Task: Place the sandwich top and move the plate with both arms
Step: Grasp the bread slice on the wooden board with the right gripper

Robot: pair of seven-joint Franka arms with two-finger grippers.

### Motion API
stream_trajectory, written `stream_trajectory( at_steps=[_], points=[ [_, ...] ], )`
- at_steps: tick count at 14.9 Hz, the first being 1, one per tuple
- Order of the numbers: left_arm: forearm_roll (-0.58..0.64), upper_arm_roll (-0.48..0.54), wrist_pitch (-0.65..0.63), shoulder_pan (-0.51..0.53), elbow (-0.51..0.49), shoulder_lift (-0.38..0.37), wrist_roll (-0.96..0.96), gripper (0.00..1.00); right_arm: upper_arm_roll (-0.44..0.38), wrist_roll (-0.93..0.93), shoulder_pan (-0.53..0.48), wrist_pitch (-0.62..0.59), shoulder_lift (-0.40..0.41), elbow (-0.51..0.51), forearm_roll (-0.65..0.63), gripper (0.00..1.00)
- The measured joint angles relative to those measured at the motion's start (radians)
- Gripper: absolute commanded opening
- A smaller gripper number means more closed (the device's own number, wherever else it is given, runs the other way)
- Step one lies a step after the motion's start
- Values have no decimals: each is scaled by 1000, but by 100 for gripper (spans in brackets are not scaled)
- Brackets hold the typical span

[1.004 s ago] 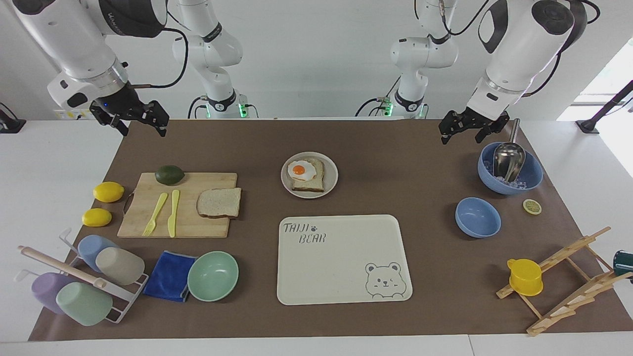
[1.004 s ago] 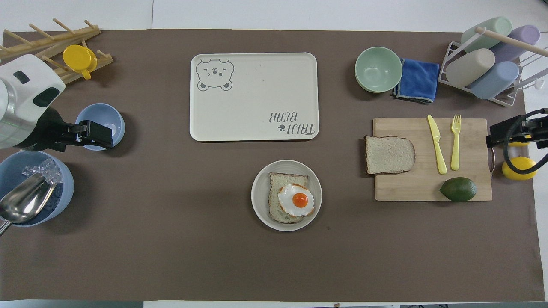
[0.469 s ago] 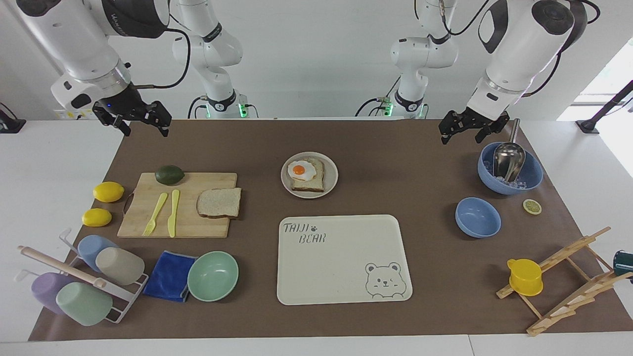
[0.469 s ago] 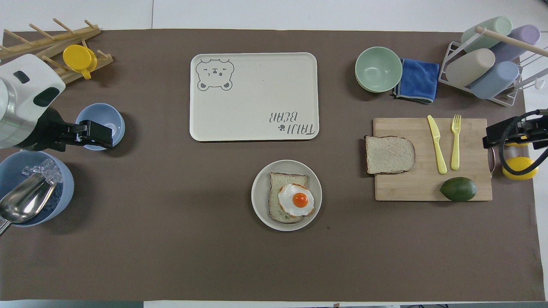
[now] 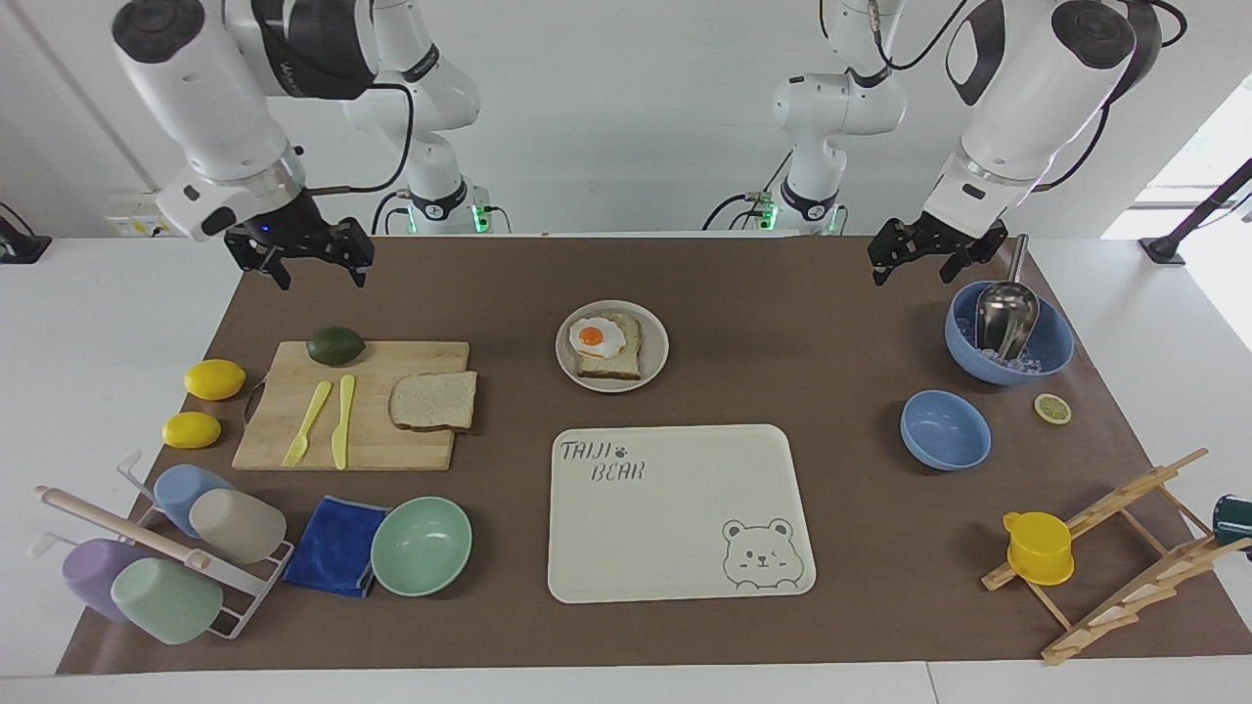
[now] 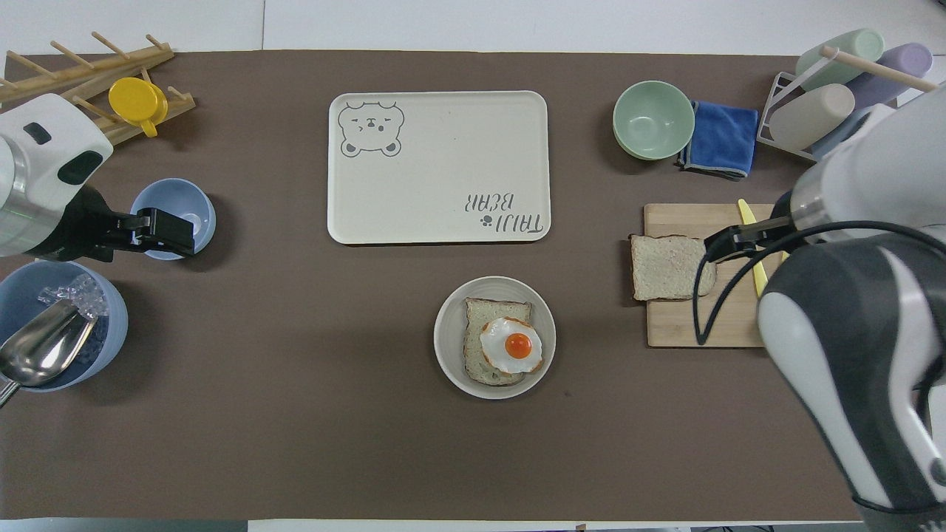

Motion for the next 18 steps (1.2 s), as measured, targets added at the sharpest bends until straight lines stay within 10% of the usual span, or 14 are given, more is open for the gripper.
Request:
stream_trajectory(
  at_steps=[9,18],
  points=[
    [0,0,0,0,0,0,0,100,7,287,238,152,398,110,-242,100],
    [0,0,0,0,0,0,0,100,-6,295,204,180,421,44,-293,92]
  ],
)
